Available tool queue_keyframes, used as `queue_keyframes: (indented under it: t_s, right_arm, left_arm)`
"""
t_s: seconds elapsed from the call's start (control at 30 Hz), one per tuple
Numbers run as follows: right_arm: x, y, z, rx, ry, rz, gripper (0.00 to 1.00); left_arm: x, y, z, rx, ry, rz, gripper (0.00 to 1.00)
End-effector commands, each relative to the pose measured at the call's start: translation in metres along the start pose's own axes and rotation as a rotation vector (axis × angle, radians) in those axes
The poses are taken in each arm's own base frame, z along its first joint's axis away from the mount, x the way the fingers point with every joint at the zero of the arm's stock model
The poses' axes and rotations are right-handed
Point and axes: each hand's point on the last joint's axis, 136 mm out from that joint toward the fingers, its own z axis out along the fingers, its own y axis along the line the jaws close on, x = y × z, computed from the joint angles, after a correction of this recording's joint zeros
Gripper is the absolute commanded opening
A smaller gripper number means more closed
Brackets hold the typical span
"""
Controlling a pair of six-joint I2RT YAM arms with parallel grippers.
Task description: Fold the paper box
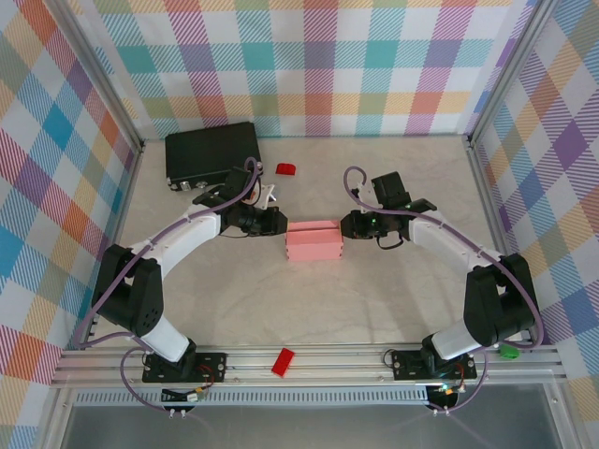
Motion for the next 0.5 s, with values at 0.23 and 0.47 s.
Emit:
queue_keyframes:
  t_s: [0.23, 0.47]
  right_arm:
    - [0.0115, -0.0019, 0.0066, -0.023, 0.033, 0.014, 0.11]
    - [0.0128, -0.0018, 0.0074, -0.027, 0.037, 0.014, 0.11]
  left_arm:
    - [0.0216, 0.0052, 0.0076, -0.022, 0.057, 0.019, 0.12]
    - [0.0256, 0.0049, 0.0098, -0.024, 0.068, 0.032, 0.12]
